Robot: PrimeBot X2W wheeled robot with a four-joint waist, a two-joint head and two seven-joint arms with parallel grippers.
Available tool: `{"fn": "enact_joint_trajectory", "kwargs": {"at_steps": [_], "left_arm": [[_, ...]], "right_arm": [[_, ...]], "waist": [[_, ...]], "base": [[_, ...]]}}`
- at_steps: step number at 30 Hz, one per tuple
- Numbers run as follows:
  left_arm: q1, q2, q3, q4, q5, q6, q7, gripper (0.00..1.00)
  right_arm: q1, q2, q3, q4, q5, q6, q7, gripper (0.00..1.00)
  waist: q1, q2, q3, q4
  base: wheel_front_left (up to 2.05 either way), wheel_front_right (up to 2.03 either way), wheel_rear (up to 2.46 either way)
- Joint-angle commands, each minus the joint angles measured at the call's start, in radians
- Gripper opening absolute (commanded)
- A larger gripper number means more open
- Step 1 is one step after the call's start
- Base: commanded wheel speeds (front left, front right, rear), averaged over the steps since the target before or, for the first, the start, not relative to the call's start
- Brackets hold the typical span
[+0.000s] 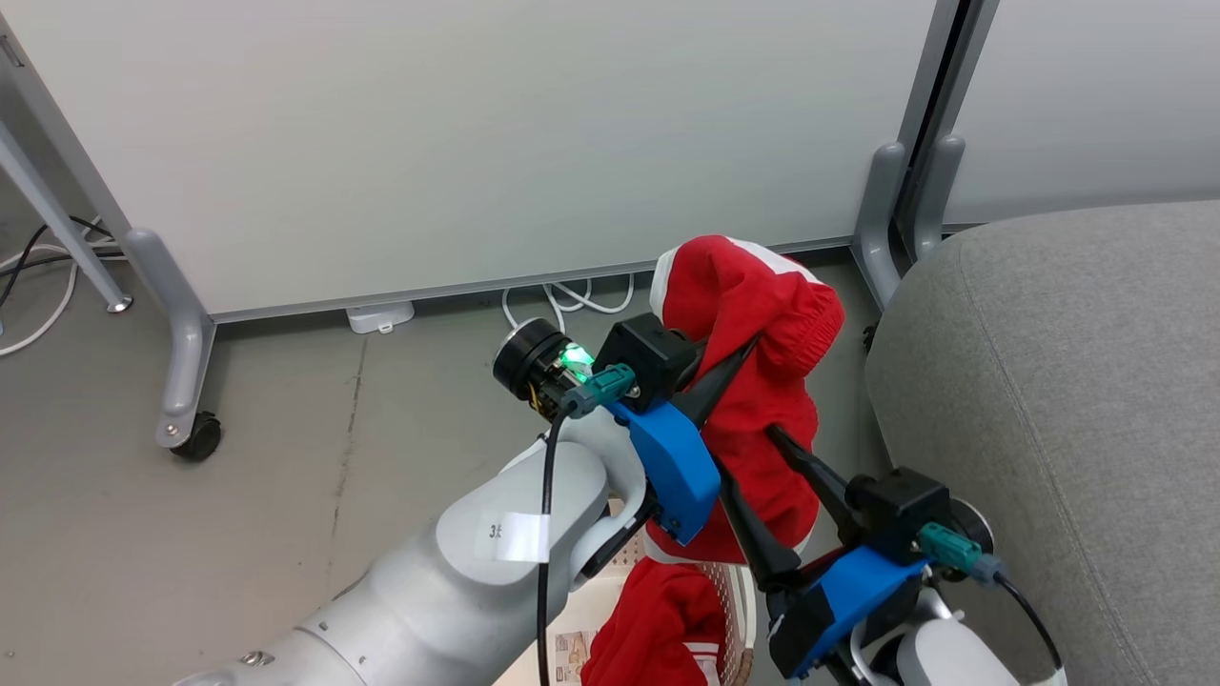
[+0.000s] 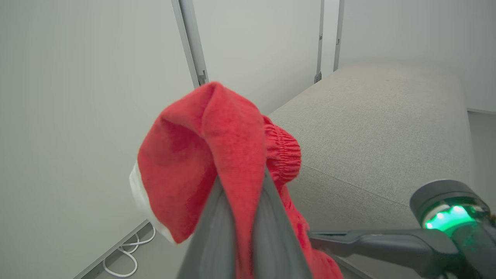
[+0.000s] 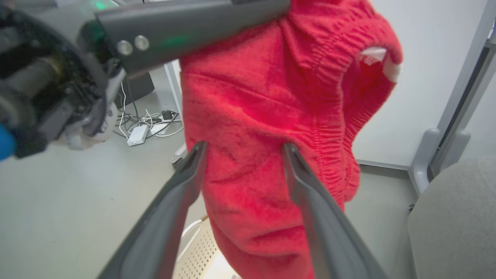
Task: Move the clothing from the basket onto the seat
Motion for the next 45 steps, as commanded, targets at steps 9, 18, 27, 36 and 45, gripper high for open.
{"fn": "enact_joint_trajectory", "kwargs": {"at_steps": [9, 18, 27, 36, 45], "left_arm": [[-0.029, 0.000, -0.032, -0.022, -0.039, 0.005, -0.008, 0.00], [-0.034, 0.000, -0.044, -0.023, -0.059, 0.009, -0.008, 0.00], [-0.032, 0.000, -0.054, -0.037, -0.073, 0.003, -0.008, 0.00], [-0.013, 0.000, -0.053, -0.051, -0.111, -0.009, -0.008, 0.00], [-0.005, 0.000, -0.062, -0.079, -0.148, -0.020, -0.008, 0.00]], "right_arm": [[-0.106, -0.003, 0.007, 0.107, -0.013, 0.000, 0.006, 1.00], [-0.148, -0.003, 0.042, 0.151, -0.003, 0.000, -0.007, 1.00], [-0.199, -0.003, 0.092, 0.201, 0.019, 0.000, -0.027, 1.00], [-0.232, -0.003, 0.098, 0.243, 0.057, 0.000, -0.058, 1.00], [-0.282, -0.003, 0.075, 0.335, 0.070, 0.000, -0.092, 1.00]], "waist": [[0.0000, -0.0001, 0.011, 0.015], [0.0000, -0.0001, 0.018, 0.026], [0.0000, -0.0001, 0.017, 0.031], [0.0000, -0.0001, 0.011, 0.027], [0.0000, -0.0001, 0.007, 0.035]], "base": [[0.00, 0.00, 0.00], [0.00, 0.00, 0.00], [0.00, 0.00, 0.00], [0.00, 0.00, 0.00], [0.00, 0.00, 0.00]]}}
